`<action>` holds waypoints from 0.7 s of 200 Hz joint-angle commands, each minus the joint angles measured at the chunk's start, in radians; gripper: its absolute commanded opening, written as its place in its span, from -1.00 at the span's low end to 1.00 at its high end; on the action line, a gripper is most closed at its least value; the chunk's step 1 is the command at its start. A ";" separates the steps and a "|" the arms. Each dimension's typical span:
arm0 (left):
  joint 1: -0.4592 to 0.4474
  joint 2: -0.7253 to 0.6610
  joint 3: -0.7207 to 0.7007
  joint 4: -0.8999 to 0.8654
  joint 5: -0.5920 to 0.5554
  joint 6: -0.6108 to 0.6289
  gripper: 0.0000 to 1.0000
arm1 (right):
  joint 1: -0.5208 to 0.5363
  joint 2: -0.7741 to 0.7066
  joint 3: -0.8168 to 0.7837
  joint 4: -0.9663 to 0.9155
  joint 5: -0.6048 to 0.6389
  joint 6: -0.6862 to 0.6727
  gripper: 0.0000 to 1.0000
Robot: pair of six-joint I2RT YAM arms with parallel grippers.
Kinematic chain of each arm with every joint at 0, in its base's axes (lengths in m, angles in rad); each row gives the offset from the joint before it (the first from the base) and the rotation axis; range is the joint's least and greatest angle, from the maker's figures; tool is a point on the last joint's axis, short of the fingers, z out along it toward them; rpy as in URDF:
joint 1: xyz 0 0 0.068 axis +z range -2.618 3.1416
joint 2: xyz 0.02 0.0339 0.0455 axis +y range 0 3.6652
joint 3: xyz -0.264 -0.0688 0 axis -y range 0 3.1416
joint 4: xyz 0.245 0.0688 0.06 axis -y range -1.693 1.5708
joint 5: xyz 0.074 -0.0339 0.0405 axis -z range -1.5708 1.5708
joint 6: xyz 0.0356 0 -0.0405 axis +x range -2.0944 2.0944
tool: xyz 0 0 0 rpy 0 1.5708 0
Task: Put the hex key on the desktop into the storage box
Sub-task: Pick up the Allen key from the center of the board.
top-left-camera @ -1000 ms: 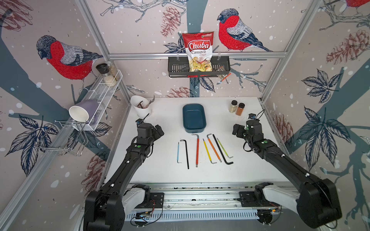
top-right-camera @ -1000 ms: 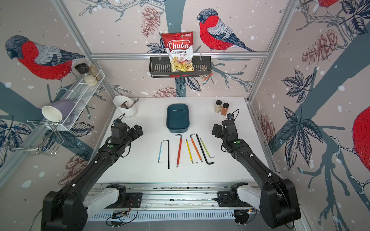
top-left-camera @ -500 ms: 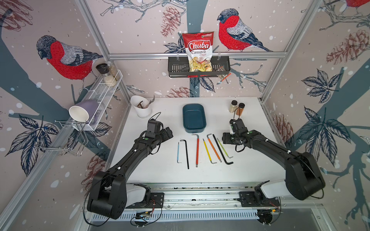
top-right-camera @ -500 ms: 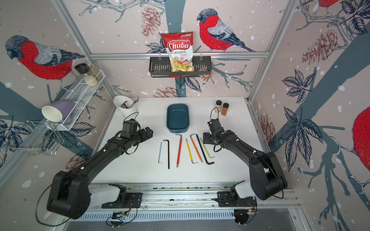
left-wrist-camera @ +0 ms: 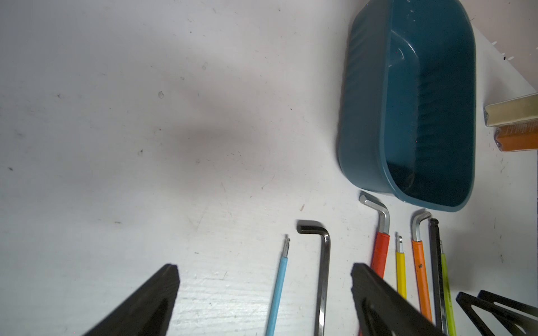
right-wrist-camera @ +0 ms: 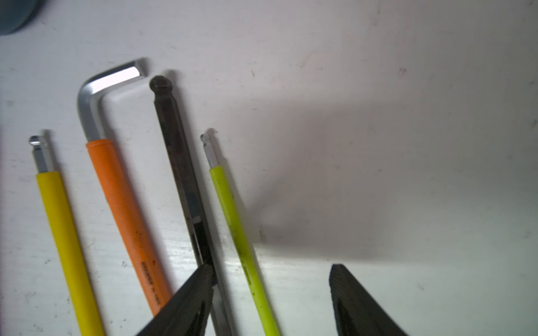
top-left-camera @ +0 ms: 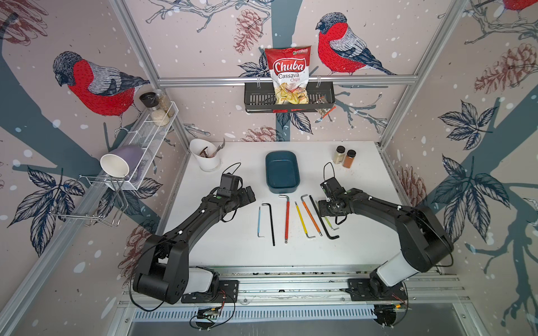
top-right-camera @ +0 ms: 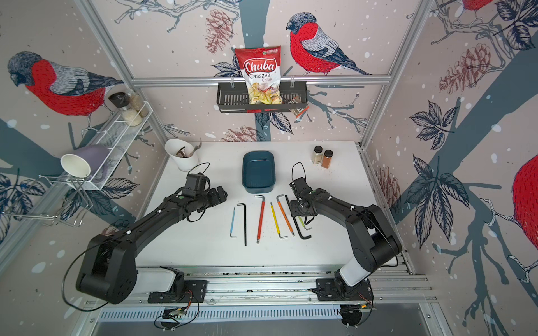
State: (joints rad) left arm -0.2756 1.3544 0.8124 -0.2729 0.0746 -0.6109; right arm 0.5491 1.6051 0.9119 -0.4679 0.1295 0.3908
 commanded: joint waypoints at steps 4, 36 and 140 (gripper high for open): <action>-0.003 -0.004 0.004 -0.008 -0.015 0.018 0.91 | 0.005 0.031 0.018 -0.033 0.059 0.020 0.34; -0.003 -0.001 0.006 -0.010 -0.018 0.025 0.92 | 0.010 0.059 0.027 -0.030 0.086 0.028 0.32; -0.005 0.032 0.016 -0.006 -0.004 0.030 0.92 | -0.021 0.051 -0.015 0.003 0.056 0.059 0.08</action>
State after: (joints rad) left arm -0.2783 1.3842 0.8185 -0.2733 0.0685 -0.5941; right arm 0.5285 1.6752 0.9108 -0.4374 0.2150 0.4454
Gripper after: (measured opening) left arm 0.958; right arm 0.559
